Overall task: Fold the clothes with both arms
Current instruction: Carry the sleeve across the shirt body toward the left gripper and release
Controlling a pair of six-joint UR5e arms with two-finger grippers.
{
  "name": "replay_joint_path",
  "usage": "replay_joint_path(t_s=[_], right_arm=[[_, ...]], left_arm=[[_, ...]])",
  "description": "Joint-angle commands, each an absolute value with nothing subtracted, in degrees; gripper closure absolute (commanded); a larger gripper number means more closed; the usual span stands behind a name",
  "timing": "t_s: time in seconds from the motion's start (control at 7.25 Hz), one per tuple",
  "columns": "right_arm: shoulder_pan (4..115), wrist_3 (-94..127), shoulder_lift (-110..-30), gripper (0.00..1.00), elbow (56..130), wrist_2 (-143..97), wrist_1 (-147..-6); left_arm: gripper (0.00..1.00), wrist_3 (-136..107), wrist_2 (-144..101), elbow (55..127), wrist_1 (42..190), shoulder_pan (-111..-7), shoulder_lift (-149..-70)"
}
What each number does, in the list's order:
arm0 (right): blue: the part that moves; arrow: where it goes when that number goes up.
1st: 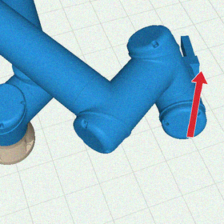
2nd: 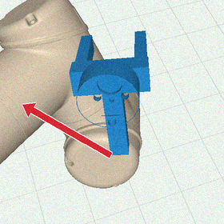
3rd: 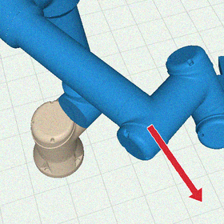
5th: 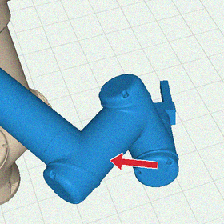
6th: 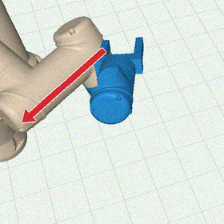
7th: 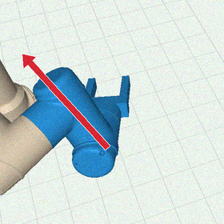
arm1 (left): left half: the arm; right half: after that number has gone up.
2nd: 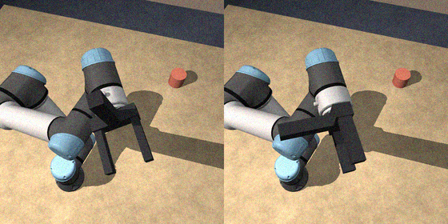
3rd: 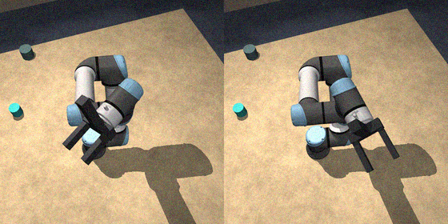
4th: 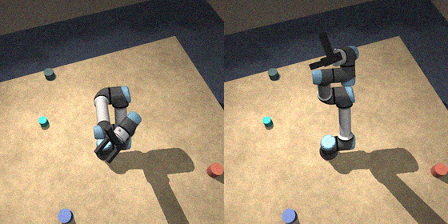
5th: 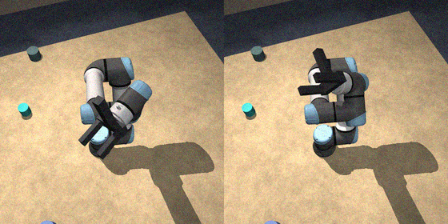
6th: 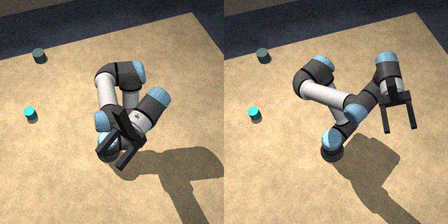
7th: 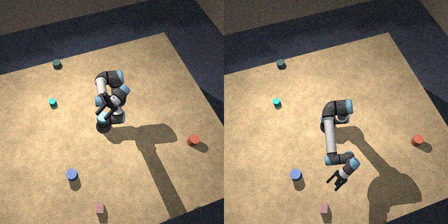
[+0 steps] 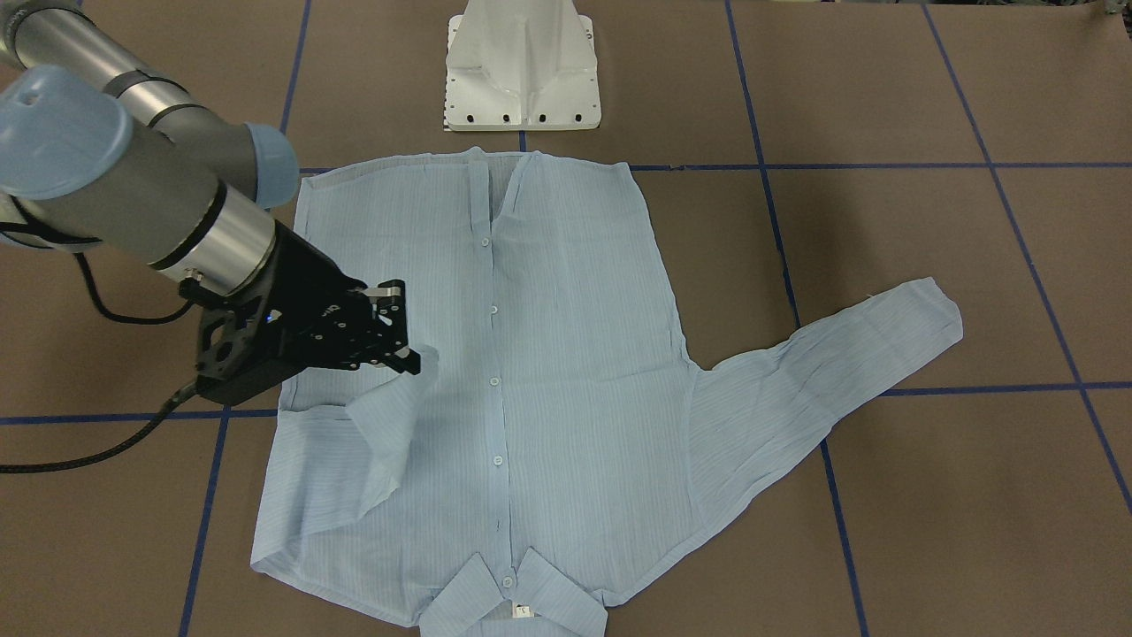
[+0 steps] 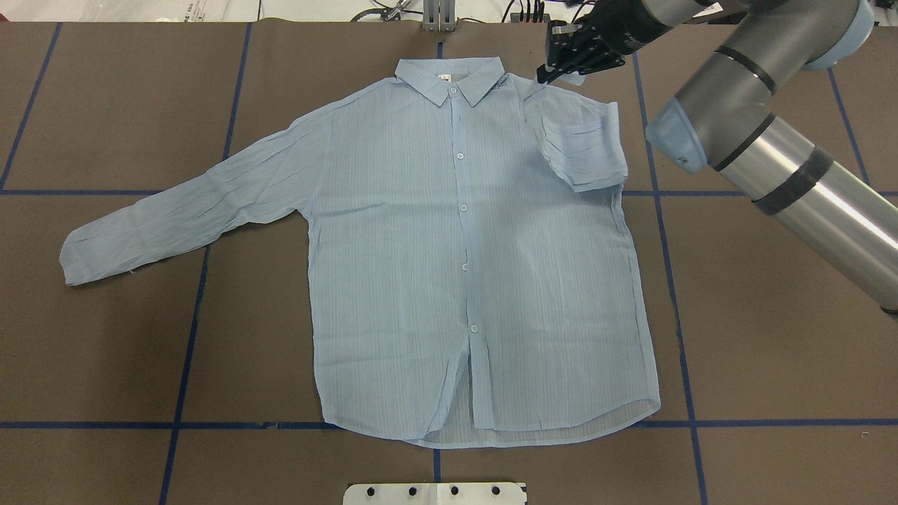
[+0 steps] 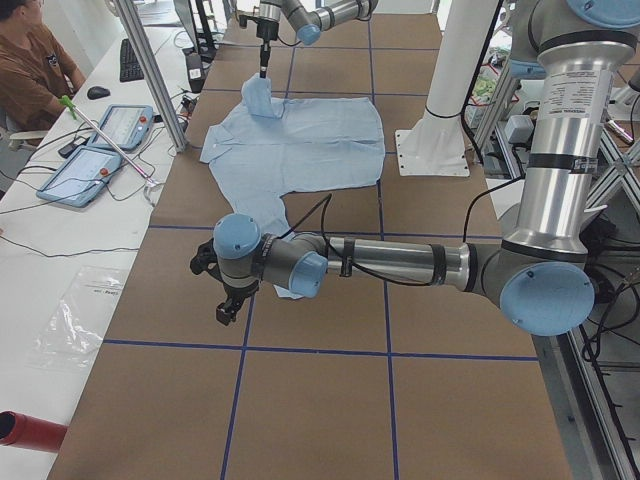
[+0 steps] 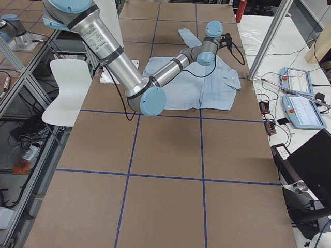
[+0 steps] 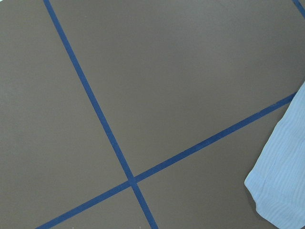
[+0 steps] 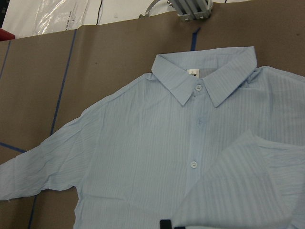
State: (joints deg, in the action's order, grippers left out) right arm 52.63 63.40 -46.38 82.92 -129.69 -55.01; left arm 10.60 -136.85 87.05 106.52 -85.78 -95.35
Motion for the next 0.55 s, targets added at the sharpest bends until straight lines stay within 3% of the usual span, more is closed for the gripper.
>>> replay_joint_path(t_s=[0.0, 0.41], right_arm=[[45.38, 63.63, -41.25, 1.0, 77.91, -119.66, -55.02], [39.57, 63.02, -33.26, 1.0, 65.71, -114.89, -54.93]], left_arm=[[0.01, 10.63, -136.85, 86.75, 106.52, -85.69, -95.19], [0.01, 10.81, -136.85, 85.78, 106.52, -85.69, -95.1]])
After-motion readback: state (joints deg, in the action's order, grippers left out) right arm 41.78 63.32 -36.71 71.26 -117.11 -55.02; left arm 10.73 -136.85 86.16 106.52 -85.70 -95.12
